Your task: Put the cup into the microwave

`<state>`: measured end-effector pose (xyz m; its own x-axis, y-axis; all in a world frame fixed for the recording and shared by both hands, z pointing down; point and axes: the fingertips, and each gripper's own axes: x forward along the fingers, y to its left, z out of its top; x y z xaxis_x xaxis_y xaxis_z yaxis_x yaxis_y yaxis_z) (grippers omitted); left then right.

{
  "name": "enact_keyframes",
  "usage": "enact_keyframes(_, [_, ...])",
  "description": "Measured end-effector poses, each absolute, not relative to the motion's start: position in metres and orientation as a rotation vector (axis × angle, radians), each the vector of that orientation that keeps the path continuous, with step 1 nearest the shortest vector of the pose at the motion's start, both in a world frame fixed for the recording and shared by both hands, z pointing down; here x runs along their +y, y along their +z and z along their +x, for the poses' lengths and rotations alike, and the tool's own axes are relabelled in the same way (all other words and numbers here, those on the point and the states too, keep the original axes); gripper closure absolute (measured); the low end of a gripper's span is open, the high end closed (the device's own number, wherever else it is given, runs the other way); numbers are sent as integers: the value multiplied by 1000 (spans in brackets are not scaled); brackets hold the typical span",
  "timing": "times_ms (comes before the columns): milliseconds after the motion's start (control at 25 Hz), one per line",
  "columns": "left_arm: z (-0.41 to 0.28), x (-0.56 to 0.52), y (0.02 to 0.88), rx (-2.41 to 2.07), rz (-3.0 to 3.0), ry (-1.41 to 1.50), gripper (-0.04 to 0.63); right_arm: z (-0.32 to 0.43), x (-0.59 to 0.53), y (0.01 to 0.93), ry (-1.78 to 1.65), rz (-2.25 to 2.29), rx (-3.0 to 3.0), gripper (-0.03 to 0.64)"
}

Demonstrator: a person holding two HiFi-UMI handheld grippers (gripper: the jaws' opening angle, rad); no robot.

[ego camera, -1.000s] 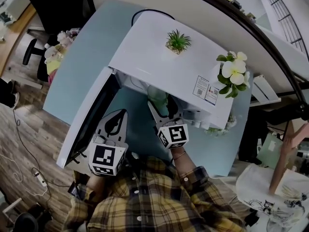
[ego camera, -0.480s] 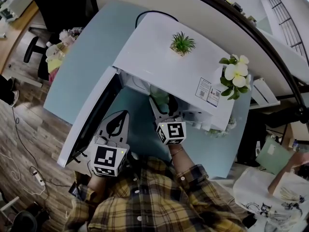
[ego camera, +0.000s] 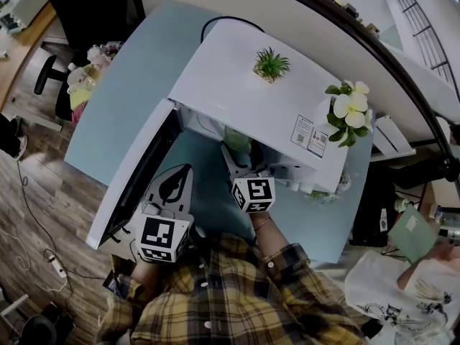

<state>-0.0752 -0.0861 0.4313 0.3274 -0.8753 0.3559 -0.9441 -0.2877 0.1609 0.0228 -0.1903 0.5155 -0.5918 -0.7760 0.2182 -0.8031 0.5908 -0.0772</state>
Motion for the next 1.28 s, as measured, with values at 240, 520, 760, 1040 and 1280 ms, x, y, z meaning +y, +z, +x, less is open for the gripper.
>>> enact_keyframes(240, [-75, -88, 430, -1619, 2266, 282, 606, 30, -181, 520, 225, 1352, -2618, 290])
enact_keyframes(520, [-71, -88, 431, -1605, 2278, 287, 606, 41, -175, 521, 154, 1405, -2553, 382])
enact_keyframes(760, [-72, -88, 432, -1607, 2275, 287, 606, 42, -177, 523, 121, 1416, -2494, 410])
enact_keyframes(1040, [-75, -87, 432, -1616, 2269, 288, 606, 46, -183, 527, 106, 1447, -2432, 486])
enact_keyframes(1280, [-76, -88, 431, -1623, 2264, 290, 606, 48, -184, 531, 109, 1445, -2414, 612])
